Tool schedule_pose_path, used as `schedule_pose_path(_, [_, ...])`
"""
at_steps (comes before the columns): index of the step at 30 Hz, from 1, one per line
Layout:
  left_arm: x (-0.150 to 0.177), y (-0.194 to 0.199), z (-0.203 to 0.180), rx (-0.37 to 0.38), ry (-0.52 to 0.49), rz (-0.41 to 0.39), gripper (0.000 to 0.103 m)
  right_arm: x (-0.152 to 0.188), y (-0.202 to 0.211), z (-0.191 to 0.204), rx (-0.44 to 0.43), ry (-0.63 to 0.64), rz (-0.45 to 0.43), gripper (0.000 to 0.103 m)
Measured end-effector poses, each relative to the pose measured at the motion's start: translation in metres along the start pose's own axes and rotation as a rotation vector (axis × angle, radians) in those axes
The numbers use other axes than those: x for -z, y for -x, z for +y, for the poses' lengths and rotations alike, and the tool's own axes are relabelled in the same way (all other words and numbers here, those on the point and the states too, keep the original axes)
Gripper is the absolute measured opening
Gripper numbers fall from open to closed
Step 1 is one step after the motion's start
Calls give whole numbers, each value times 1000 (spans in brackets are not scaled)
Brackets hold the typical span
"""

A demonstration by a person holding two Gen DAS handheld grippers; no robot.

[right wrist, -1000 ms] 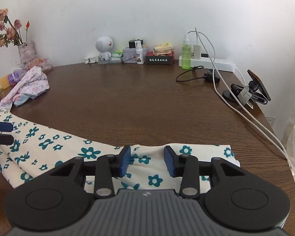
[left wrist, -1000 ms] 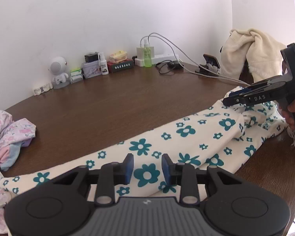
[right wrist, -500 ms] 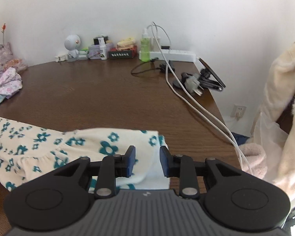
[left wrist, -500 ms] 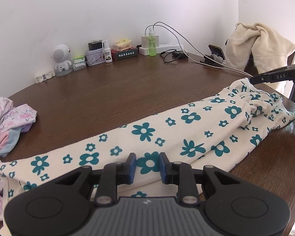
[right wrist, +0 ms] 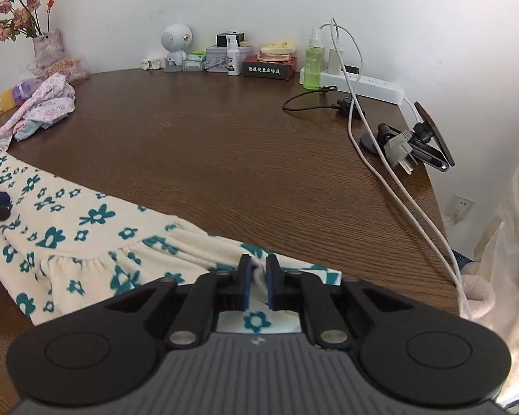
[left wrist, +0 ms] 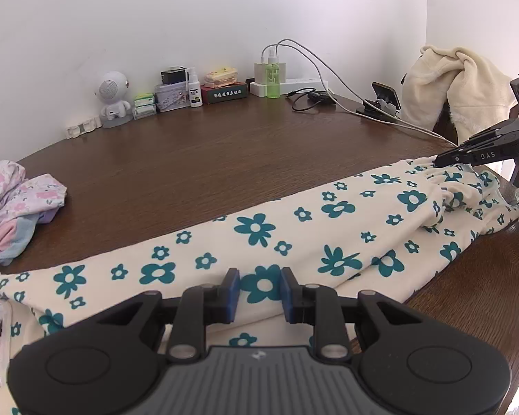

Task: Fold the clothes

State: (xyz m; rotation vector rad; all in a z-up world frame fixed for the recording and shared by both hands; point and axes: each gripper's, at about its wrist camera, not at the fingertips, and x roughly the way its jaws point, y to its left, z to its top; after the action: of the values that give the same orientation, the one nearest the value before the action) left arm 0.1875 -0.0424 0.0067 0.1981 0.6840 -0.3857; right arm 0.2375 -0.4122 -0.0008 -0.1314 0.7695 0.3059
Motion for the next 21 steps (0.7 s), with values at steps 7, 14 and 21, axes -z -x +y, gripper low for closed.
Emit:
schedule_pose_path(7, [1,1,1,-1,12,-4,24,5,5,-16,-20,-41,2,2])
schedule_pose_path(14, [2,1,1,0,7,-7,24,14,56,-8,-44,28,-41,15])
schedule_pose_path(21, [2,2,0,-2,-3,-5,24,33,77,48,-153,364,36,62])
